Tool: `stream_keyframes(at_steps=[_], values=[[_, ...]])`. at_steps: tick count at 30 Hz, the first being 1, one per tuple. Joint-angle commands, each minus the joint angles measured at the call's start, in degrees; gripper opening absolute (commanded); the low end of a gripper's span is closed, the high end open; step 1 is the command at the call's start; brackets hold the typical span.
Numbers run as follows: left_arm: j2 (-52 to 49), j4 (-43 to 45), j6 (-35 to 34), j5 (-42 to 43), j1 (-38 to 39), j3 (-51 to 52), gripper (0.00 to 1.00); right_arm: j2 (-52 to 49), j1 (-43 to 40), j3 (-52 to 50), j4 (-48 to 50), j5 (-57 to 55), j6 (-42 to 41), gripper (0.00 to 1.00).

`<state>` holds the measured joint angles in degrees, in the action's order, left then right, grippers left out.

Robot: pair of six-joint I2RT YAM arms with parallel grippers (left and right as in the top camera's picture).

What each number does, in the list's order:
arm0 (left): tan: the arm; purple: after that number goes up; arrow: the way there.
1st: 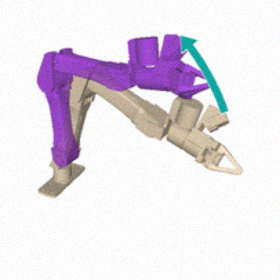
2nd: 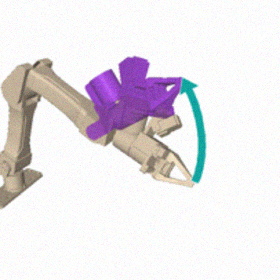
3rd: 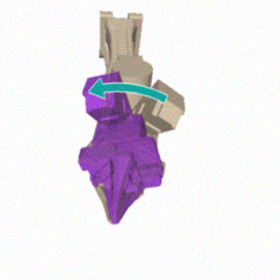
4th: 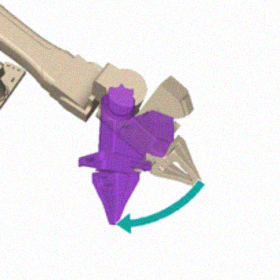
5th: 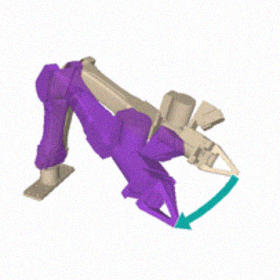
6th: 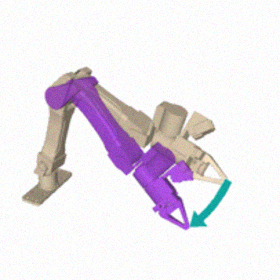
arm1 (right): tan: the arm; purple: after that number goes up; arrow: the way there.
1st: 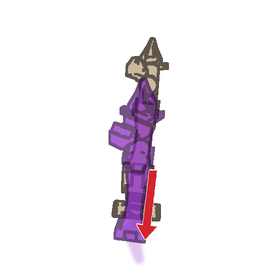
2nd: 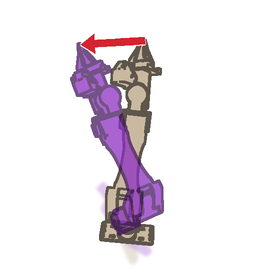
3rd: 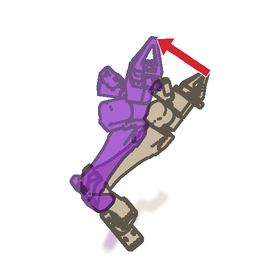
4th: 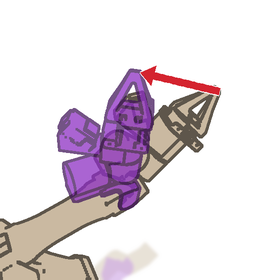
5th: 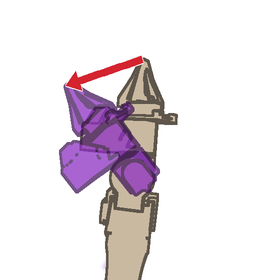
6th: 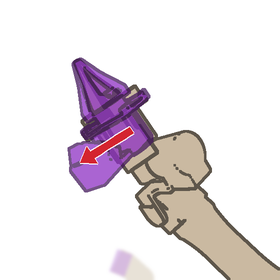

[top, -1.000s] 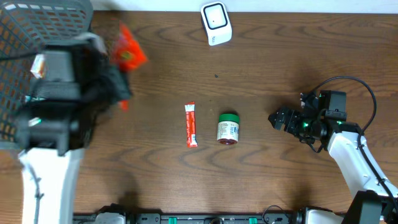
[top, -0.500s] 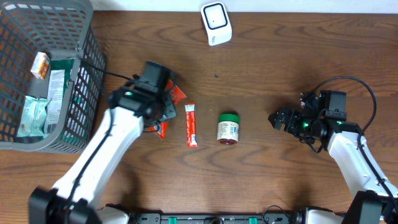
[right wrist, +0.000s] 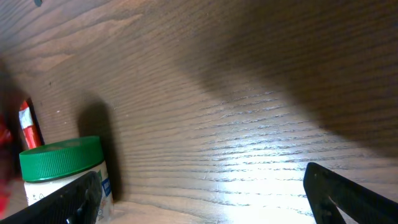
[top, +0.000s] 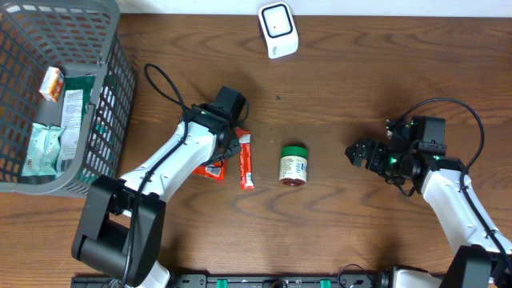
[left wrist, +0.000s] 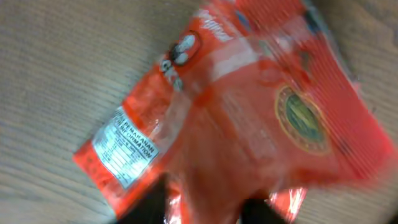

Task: Scan the item barcode
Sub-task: 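Carry the red packet out and lower it beside the red tube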

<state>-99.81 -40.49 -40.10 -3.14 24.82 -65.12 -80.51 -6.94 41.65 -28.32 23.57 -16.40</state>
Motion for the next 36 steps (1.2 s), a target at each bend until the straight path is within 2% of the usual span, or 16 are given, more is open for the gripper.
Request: stream_keyframes(at_steps=[1,3,5,6,7,8,9,13,19,30,36], values=[[2.12,-0.13,5.75,3.98,-0.52,-2.49,0.61,0.74,-0.48,0.72,0.02,0.24,-0.72,0.99],[4.04,-0.42,8.87,7.15,-1.05,-4.57,0.66,0.74,-0.48,0.72,0.02,0.24,-0.72,0.99],[6.16,-0.61,10.62,9.05,-1.46,-6.36,0.65,0.74,-0.48,0.72,0.02,0.24,-0.72,0.99],[7.19,-0.59,11.04,9.18,-1.68,-6.88,0.52,0.74,-0.48,0.72,0.02,0.24,-0.72,0.99],[8.35,-0.46,11.78,9.16,-1.81,-7.15,0.27,0.74,-0.48,0.72,0.02,0.24,-0.72,0.99],[9.11,-0.11,12.66,9.14,-1.90,-7.13,0.09,0.74,-0.48,0.72,0.02,0.24,-0.72,0.99],[9.70,-0.11,13.66,9.11,-1.95,-7.13,0.07,0.74,-0.48,0.72,0.02,0.24,-0.72,0.99],[9.14,-1.03,17.68,9.11,-1.84,-6.58,0.07,0.74,-0.48,0.72,0.02,0.24,-0.72,0.99],[4.59,0.68,18.01,8.72,-1.81,-3.10,0.07,0.74,-0.48,0.72,0.02,0.24,-0.72,0.99],[-6.82,2.29,18.01,8.09,-1.81,-2.86,0.07,0.74,-0.48,0.72,0.02,0.24,-0.72,0.99],[-8.26,3.37,18.01,8.66,-1.81,-2.95,0.07,0.74,-0.48,0.72,0.02,0.24,-0.72,0.99]])
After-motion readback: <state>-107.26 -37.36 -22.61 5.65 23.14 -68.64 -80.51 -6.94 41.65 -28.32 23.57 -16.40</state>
